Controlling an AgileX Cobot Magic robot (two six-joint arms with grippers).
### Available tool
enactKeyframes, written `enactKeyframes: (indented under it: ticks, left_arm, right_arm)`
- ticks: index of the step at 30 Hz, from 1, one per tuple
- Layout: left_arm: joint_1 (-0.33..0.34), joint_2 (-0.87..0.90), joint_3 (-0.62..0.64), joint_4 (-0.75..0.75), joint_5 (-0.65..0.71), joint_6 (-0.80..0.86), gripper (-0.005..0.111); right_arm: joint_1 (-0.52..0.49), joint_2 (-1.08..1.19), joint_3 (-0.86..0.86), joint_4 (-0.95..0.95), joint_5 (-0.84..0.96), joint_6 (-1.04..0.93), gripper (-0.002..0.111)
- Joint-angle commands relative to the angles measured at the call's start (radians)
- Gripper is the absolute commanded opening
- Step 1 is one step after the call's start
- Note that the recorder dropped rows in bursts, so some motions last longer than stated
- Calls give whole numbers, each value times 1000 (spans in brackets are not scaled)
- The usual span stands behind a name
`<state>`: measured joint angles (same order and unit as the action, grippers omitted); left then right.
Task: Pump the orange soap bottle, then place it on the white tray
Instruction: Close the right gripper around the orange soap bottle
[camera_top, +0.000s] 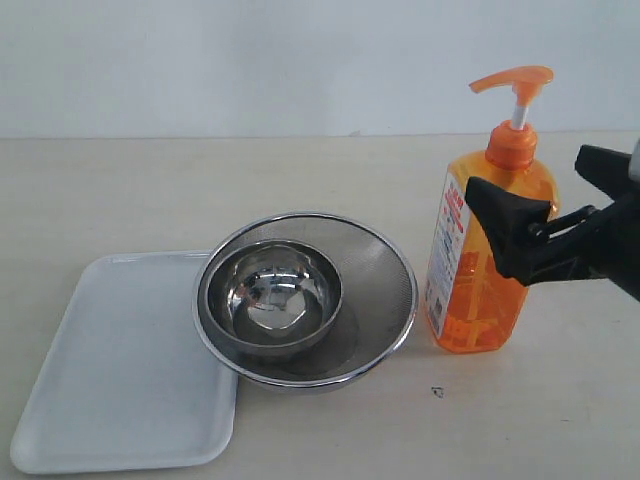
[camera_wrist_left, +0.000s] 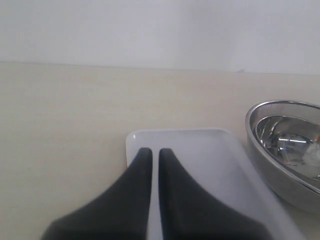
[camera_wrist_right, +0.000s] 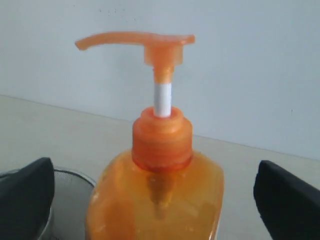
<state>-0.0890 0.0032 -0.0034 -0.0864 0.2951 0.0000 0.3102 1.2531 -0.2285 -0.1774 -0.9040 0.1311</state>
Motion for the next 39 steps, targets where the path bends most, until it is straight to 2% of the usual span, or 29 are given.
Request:
enactKeyframes:
  ticks: [1, 4, 16, 39]
  left_arm:
    - [2, -3, 3, 2, 1, -8, 5]
    - [2, -3, 3, 2, 1, -8, 5]
    - [2, -3, 3, 2, 1, -8, 5]
    - [2, -3, 3, 2, 1, -8, 5]
  right_arm:
    - [3, 114, -3, 11, -95, -14, 105]
    - [7, 171, -3, 11, -175, -14, 105]
    - [14, 356, -3, 36, -313, -29, 105]
    - [18, 553, -108, 40, -317, -8, 105]
